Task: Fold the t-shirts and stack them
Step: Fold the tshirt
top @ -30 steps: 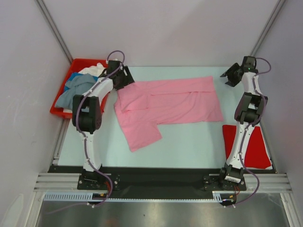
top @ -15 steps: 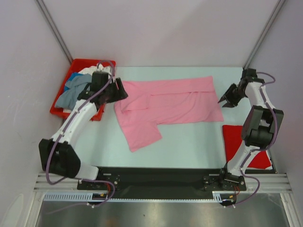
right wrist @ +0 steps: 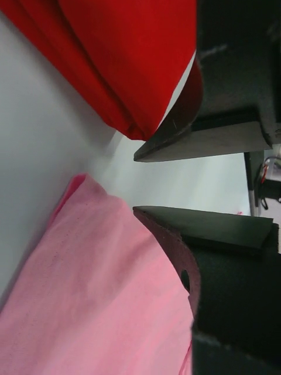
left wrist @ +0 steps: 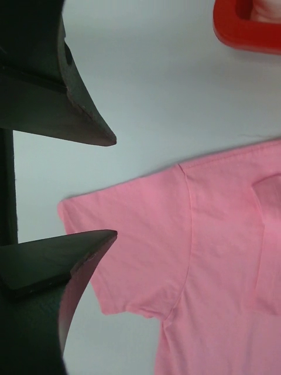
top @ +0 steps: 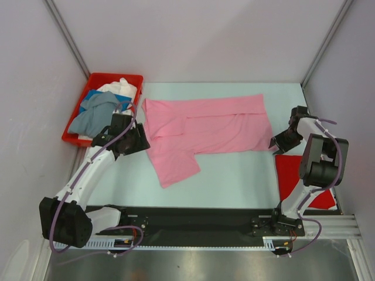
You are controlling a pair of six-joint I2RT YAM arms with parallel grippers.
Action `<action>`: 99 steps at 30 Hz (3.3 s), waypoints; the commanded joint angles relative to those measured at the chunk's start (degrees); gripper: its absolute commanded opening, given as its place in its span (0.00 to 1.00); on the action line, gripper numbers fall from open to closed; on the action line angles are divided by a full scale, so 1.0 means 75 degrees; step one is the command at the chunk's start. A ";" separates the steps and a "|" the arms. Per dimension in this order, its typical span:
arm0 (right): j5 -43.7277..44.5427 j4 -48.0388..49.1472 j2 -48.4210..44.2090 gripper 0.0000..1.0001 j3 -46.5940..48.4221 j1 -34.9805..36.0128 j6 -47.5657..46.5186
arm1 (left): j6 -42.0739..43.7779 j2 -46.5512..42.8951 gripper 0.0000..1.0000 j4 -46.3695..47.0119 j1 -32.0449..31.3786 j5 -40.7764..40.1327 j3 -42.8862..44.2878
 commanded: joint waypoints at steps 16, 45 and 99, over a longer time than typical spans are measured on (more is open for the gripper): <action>0.0698 0.0893 0.0509 0.40 -0.0041 -0.0254 0.0800 | -0.0553 -0.0162 0.65 -0.0399 0.0048 -0.1416 0.0163; -0.0251 0.1643 0.0920 0.00 -0.0240 -0.0195 0.0074 | -0.1373 0.2369 0.52 0.2074 -0.0022 0.0330 -0.1337; -0.0838 0.1514 0.1038 0.00 0.0275 0.0016 -0.1015 | -0.1737 0.1797 0.00 0.1993 0.0376 0.0669 -0.1935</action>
